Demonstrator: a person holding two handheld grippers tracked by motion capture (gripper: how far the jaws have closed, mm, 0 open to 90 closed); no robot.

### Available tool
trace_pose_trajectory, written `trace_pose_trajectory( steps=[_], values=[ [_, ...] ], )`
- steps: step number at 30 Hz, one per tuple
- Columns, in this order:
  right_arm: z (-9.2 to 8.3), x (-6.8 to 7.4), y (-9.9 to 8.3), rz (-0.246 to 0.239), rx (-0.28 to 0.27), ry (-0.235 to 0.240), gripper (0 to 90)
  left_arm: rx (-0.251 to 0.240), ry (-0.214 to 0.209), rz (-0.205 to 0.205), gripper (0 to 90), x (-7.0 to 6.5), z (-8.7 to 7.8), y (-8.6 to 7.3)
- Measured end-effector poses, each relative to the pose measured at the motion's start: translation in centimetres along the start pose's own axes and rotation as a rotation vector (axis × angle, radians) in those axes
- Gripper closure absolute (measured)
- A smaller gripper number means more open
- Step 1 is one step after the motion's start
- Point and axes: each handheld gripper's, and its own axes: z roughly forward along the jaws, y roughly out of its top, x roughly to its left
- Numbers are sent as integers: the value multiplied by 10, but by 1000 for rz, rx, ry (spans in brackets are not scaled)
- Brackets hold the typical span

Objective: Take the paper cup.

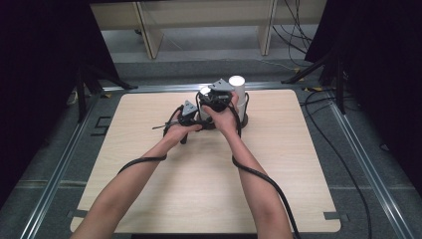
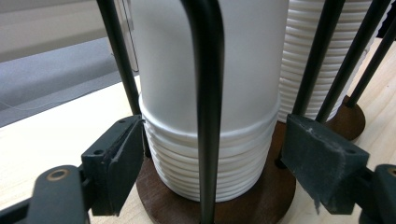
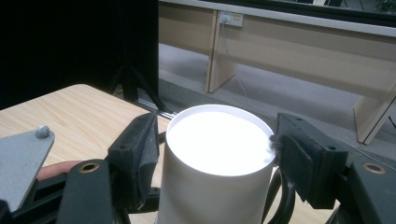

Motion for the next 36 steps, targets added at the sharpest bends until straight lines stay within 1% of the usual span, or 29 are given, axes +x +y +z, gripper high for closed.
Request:
trace_pose_trajectory(
  steps=[1, 2, 4, 6, 7, 8, 10, 11, 12, 13, 14, 16, 17, 19, 21, 22, 23, 25, 26, 27, 28, 29, 30, 31, 32, 33, 34, 35, 36],
  values=[
    [0, 0, 0, -3, -6, -10, 325, 7, 1, 11, 207, 0, 0, 0],
    [0, -1, 1, -15, 1, 0, 326, 7, 3, 15, 206, 0, 2, 1],
    [1, -1, 1, -17, 0, -1, 328, 12, 7, 14, 207, 0, 2, 1],
    [1, -1, 2, -19, 0, 0, 336, 8, 6, 4, 217, 1, 3, 1],
    [1, -1, 1, 8, 0, -11, 345, 10, 8, 2, 221, 1, 3, 1],
    [1, -1, 1, 12, 1, -7, 346, 19, 12, 5, 221, 1, 4, 1],
    [3, -1, 1, 0, -1, -12, 350, 25, 9, 15, 223, 0, 5, 2],
    [3, -2, 1, -13, -1, -9, 352, 25, 9, 15, 223, 0, 5, 2],
    [3, -2, 1, -10, -3, -7, 354, 30, 14, 20, 221, 0, 5, 2],
    [3, -1, 1, 17, 3, -4, 354, 31, 15, 20, 221, 0, 5, 2],
    [2, -1, 1, 32, 16, 3, 355, 30, 16, 20, 221, 0, 5, 2],
    [2, -1, 1, 32, 9, -1, 356, 32, 15, 17, 221, 0, 5, 2],
    [3, -1, 0, 6, -10, -15, 356, 32, 15, 16, 221, 0, 5, 2],
    [2, -1, 0, 6, -7, -13, 358, 32, 15, 16, 221, 0, 5, 2],
    [3, 0, 0, 23, -8, 0, 358, 33, 15, 17, 221, 0, 5, 2],
    [3, 0, 0, 23, -8, 0, 358, 32, 15, 16, 221, 0, 6, 2],
    [2, -1, 1, 6, -10, -14, 360, 32, 14, 13, 221, 0, 6, 2],
    [2, -1, 2, 16, -15, -13, 361, 30, 14, 13, 221, 0, 6, 2],
    [1, -1, 3, 12, -13, -1, 361, 30, 14, 13, 221, 0, 6, 2],
    [1, -1, 4, -3, -16, -7, 361, 29, 14, 12, 221, 0, 6, 2],
    [1, -1, 5, 0, -9, 2, 361, 43, 17, 28, 220, 1, 5, 2],
    [1, -1, 5, 0, -9, 2, 361, 43, 17, 28, 220, 1, 5, 2],
    [0, 1, 5, 23, -5, -5, 362, 42, 17, 27, 220, 1, 5, 2],
    [0, 1, 5, 24, -7, 1, 362, 43, 16, 27, 220, 1, 5, 2],
    [1, -1, 5, -12, -22, -6, 362, 43, 16, 27, 220, 1, 5, 2],
    [1, -1, 5, -5, -31, 1, 362, 43, 17, 28, 220, 1, 5, 2],
    [-1, 0, 6, 17, -19, -5, 362, 44, 16, 29, 220, 1, 5, 2],
    [-1, -1, 7, -4, -32, -10, 362, 44, 16, 28, 221, 1, 5, 2],
    [-1, -1, 8, 1, -34, -6, 363, 46, 18, 30, 221, 1, 5, 2]
  ],
)
